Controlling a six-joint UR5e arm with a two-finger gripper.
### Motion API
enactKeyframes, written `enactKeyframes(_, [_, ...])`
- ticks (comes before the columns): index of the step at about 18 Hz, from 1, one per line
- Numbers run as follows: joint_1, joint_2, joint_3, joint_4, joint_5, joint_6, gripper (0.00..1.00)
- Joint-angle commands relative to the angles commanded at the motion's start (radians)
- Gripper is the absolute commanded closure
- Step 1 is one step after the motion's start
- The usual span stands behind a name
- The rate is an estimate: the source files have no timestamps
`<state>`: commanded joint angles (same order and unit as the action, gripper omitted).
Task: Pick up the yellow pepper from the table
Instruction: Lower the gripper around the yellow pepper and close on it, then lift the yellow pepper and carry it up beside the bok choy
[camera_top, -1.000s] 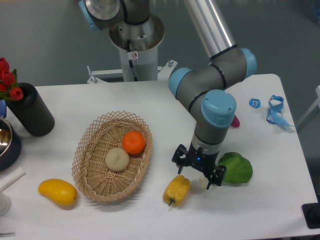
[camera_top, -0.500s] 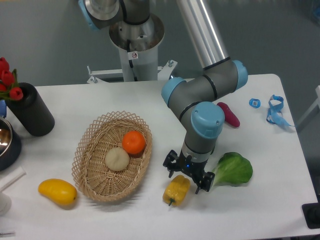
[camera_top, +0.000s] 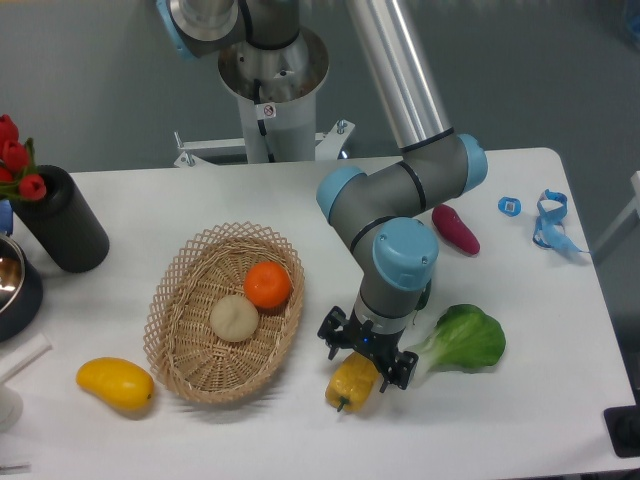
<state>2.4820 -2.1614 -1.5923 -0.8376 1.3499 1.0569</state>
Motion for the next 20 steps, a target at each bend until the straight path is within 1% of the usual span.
enactKeyframes(2, [0.000,0.000,0.003,0.000,0.000,0.000,0.01])
enactKeyframes(4, [0.000,0.000,0.002,-0.002,0.000,0.000,0.22])
enactKeyframes(5, [0.000,0.000,0.002,-0.002,0.000,-0.002,0.31])
enactKeyframes(6, [0.000,0.000,0.002,-0.002,0.000,-0.003,0.42])
enactKeyframes(8, [0.000,0.000,0.002,-0.003,0.000,-0.003,0.52])
enactKeyframes(9, [0.000,0.000,0.003,-0.003,0.000,-0.003,0.54])
enactKeyframes(11, [0.000,0.005,0.005,-0.003,0.000,-0.002,0.63])
enactKeyframes(13, [0.002,0.012,0.015,-0.005,0.000,0.003,0.63])
enactKeyframes(15, [0.005,0.017,0.032,-0.006,0.000,0.003,0.65])
enactKeyframes(16, [0.005,0.026,0.038,-0.008,0.000,0.003,0.67])
enactKeyframes(20, [0.017,0.067,0.086,-0.009,0.002,0.002,0.68])
